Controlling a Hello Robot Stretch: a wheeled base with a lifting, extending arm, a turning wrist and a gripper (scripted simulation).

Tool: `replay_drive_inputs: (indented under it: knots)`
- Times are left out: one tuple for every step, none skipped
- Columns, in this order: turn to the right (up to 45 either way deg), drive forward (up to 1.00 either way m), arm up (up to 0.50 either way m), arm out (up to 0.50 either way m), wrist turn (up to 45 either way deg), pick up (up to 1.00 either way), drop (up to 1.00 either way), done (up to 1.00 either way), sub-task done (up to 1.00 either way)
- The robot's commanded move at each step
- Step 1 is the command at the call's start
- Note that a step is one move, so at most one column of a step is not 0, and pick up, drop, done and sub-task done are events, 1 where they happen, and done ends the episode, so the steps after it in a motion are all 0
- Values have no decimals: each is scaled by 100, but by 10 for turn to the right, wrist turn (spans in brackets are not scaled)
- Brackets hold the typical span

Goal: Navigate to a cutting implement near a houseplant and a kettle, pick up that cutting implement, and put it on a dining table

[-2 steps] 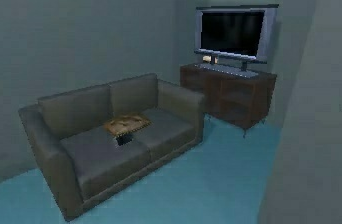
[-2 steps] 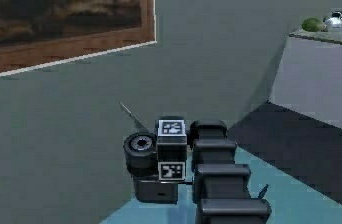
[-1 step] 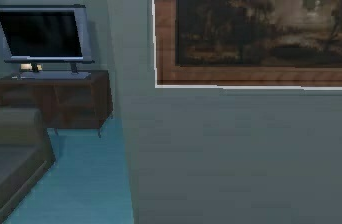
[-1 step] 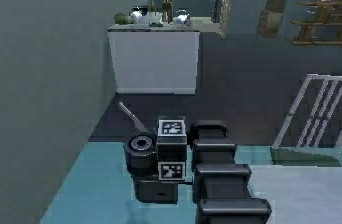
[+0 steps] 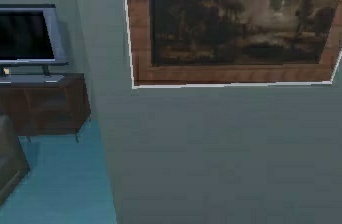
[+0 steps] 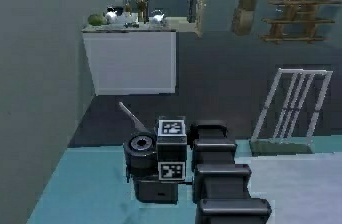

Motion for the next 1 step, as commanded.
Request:
replay_drive_inputs:
  knots:
    - [-450,0,0,0,0,0,0,0,0]
